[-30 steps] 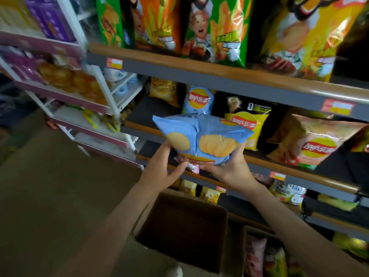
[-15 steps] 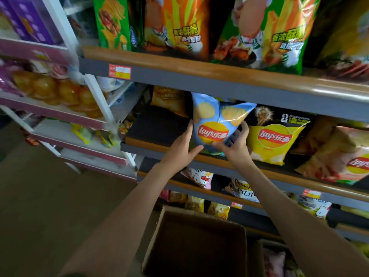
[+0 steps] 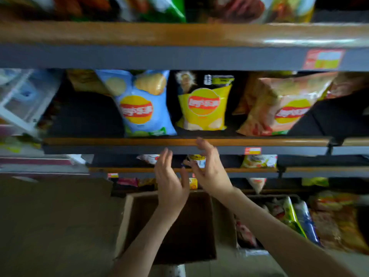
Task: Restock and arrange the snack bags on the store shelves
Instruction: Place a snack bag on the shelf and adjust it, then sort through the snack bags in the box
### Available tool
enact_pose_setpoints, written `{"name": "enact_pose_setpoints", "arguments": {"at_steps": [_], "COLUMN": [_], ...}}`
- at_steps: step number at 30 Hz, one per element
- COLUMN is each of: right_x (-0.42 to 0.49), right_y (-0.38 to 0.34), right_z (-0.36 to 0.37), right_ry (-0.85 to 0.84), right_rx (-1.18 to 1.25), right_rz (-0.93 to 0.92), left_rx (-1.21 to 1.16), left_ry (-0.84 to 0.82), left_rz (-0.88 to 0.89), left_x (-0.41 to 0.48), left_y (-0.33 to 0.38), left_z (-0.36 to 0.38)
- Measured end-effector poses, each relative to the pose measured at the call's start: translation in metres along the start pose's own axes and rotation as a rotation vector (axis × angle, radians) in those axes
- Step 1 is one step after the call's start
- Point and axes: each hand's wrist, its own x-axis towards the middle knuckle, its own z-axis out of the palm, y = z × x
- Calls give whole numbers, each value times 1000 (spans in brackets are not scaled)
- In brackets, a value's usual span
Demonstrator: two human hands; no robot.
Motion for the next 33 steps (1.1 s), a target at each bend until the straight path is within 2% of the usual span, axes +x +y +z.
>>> {"name": "enact_pose_setpoints", "arguments": {"at_steps": [4,8,12,16,21,24,29,33], "right_x": [-105,-221,-333,-398,-418,-418,-422,-409], "right_y": [88,206,317,402,475,500,504,461], "right_z": [-59,-125,-173,-190,-151,-117,-110,-153], "right_ry": [-95,-200,-302,-373,-537,-612,-598,-494], "right_rx": [-79,-260,-409,-462,-429,-497,-581,-535], "right_rz": [230,536,903,1037,944,924,885,887], "left_rx": [-69,39,91,238,342,332,362,250], "left_ry": [-396,-744,-1003,-1237,-1323,-1294,-1201,-1205], "left_rz": [-49,-149,-249,-248,-214,-305,-382,-424], "left_x": [-83,-162,-234,-300,-350,-360,-347,-315], "left_y": [39,59,63,56,44,36,35,69], "left_z": [89,202,312,399,442,447,441,425]}}
